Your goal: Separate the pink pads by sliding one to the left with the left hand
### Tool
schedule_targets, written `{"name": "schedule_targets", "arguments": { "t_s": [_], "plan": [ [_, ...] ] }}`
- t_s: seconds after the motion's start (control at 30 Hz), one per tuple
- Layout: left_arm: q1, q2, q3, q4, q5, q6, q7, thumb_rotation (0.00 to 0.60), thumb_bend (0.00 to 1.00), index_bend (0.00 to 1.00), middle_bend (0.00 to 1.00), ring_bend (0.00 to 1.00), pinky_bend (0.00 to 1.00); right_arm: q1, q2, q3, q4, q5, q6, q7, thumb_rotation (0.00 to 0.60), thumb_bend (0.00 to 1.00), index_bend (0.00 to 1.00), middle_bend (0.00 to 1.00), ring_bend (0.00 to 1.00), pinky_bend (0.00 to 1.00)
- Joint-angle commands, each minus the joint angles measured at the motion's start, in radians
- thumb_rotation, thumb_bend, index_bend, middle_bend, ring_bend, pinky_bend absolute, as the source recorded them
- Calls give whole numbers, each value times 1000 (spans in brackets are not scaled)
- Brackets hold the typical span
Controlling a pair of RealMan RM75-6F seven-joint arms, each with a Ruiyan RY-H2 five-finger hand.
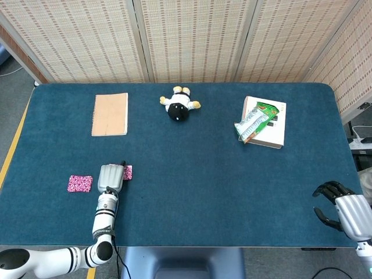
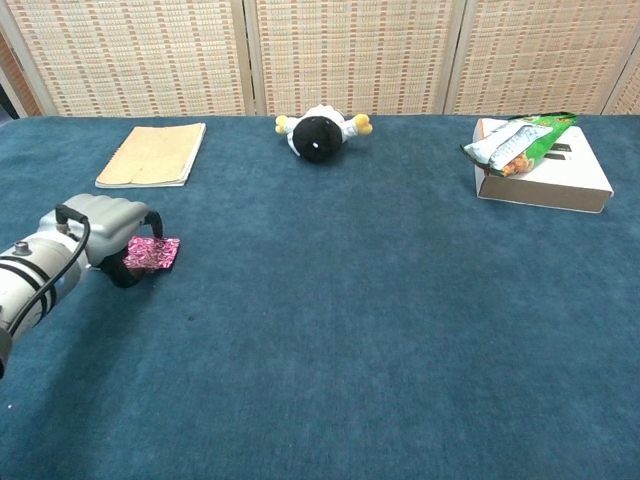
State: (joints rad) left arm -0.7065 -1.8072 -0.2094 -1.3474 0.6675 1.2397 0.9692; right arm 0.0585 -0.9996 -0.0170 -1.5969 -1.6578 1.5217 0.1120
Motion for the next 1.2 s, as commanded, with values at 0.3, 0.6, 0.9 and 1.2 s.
{"name": "schedule_targets", "arguments": {
  "t_s": [0.3, 0.6, 0.9, 1.2],
  "plan": [
    [11, 7, 13, -6, 20, 3, -15, 600, 413, 429, 1000, 1000, 1000, 1, 0, -2, 2, -3, -1, 0, 600, 232, 452, 365, 253, 487],
    [39, 51, 45, -72, 77, 37, -34, 600, 415, 488, 1000, 1000, 1000, 2, 1, -4, 1, -4, -4, -1, 600, 232, 453, 365, 253, 487],
    [119, 155, 117, -184, 163, 116, -71, 600, 412, 495, 1000, 1000, 1000, 2, 0, -3, 0, -2, -5, -3, 600, 232, 453, 365, 253, 487],
    [247, 278, 199, -261, 234, 206, -162, 600, 415, 495, 1000, 1000, 1000, 2, -2, -7, 0, -7, -6, -7, 600, 233, 453, 365, 253, 487]
  ]
}}
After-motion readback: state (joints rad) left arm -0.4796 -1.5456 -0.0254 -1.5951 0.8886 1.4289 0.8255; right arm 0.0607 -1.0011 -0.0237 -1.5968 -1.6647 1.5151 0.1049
